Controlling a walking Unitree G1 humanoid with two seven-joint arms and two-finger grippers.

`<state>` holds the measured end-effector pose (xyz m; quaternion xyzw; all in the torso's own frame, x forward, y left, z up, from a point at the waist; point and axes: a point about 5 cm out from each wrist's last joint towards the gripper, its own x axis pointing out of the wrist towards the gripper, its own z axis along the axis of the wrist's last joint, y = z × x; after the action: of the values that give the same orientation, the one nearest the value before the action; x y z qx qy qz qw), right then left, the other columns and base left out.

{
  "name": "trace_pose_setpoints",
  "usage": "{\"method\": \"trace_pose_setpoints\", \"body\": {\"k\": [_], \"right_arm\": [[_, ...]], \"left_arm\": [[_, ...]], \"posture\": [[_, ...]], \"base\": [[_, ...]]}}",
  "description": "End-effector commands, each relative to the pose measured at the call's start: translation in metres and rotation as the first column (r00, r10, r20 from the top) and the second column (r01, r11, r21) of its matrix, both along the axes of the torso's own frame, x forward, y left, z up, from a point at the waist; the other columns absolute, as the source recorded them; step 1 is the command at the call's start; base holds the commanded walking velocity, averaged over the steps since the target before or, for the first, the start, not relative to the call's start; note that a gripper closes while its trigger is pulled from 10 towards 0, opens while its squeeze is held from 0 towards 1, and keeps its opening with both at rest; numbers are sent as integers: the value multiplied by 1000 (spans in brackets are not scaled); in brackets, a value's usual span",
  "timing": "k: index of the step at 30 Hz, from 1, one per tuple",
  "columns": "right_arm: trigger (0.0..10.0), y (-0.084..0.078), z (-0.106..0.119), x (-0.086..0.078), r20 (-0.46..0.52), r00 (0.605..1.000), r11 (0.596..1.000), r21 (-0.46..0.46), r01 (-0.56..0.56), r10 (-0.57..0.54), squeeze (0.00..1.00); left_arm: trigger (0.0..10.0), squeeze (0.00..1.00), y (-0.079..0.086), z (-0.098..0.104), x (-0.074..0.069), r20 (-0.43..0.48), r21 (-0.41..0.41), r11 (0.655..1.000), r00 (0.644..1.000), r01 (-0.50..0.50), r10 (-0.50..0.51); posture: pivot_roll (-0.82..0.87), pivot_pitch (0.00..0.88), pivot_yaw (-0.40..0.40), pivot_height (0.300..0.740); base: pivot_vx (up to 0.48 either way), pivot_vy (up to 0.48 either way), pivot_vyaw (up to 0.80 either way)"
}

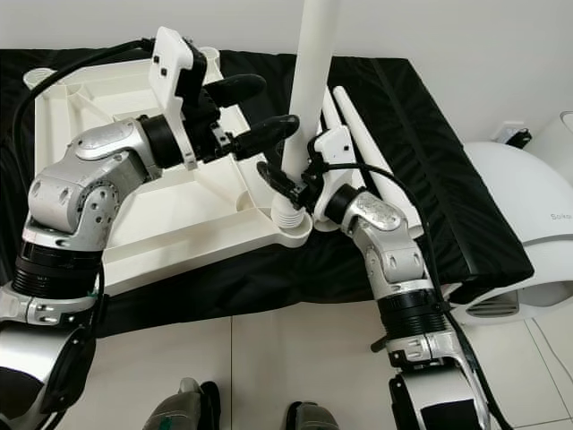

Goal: Building children table

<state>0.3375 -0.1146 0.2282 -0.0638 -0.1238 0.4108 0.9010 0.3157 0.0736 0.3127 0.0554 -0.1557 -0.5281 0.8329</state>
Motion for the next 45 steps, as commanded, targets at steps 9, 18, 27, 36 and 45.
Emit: {"method": "trace_pose_setpoints", "body": {"k": [9,18,27,36,45], "right_arm": [[10000,-3,2,0,21,1000,1000,-4,1,-1,0],[10000,-3,2,0,27,999,1000,22,17,-18,0],[10000,-2,-1,-2,25,1000,1000,26,2,-3,0],[10000,-3,2,0,36,999,1000,-17,-23,23,0],[10000,-2,3,1,47,997,996,-73,-58,62,0]], "left_arm": [[10000,0,-3,-1,-5,5,43,996,997,79,-80],[10000,0,0,-5,-2,-15,41,997,998,60,-60],[10000,0,-7,-2,-3,-23,41,994,995,102,-101],[10000,0,-22,1,-4,-33,86,984,988,154,-152],[10000,0,-31,12,1,-69,100,982,986,158,-152]], "posture": [[29,111,-32,740],[21,99,-21,740],[24,97,-16,740],[31,102,-19,740],[33,109,-19,740]], "base": [[0,0,0],[0,0,0],[0,0,0],[0,0,0],[0,0,0]]}}
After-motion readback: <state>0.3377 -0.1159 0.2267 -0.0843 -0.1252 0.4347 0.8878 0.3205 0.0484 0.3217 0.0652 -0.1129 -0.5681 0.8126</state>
